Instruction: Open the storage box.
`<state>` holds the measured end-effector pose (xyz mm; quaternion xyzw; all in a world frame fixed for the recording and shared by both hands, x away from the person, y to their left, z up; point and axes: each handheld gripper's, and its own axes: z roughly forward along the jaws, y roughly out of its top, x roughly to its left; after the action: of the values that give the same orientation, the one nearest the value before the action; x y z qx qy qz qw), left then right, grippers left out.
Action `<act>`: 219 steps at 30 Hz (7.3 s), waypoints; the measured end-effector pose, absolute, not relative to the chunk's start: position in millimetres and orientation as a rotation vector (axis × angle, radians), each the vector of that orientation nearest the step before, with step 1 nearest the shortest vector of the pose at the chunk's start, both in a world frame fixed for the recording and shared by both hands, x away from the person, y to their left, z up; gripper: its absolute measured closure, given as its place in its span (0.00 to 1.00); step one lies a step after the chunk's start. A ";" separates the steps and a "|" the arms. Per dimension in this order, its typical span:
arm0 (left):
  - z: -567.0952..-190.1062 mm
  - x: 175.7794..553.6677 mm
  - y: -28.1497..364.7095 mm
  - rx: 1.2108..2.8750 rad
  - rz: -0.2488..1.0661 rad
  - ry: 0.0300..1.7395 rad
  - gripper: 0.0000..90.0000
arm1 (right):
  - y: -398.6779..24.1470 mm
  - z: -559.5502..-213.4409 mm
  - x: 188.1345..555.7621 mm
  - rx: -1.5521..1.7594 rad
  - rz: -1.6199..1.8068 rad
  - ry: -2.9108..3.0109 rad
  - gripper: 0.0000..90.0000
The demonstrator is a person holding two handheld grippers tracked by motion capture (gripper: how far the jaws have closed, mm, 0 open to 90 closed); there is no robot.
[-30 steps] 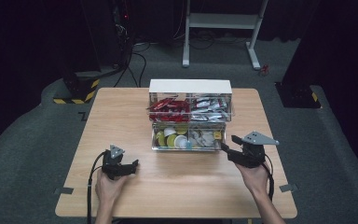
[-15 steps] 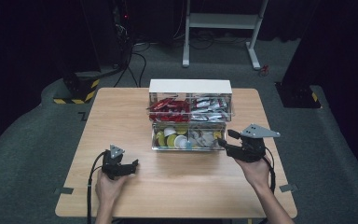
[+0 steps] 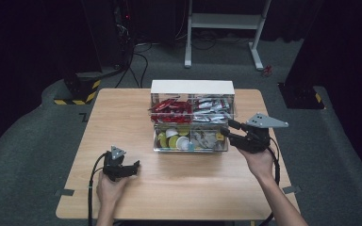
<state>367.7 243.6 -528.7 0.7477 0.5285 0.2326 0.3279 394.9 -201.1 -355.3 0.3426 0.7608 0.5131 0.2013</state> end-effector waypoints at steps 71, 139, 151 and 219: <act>-526.8 364.0 243.9 1.948 0.601 1.384 0.26 | -182.4 -303.9 441.0 0.971 1.390 2.067 0.65; -341.7 400.1 217.0 1.744 0.544 1.040 0.53 | -181.0 -301.6 444.8 0.980 1.381 2.097 0.63; -327.5 412.5 206.8 1.767 0.568 1.030 0.58 | -179.5 -301.7 445.7 0.983 1.374 2.100 0.63; -317.6 427.3 159.8 1.923 0.667 0.954 0.76 | -171.4 -305.6 449.4 0.979 1.374 2.118 0.63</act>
<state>427.3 159.8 -317.6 0.7715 0.3826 0.2675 0.4323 449.4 -171.4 -305.6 0.3530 0.7639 0.4954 0.2154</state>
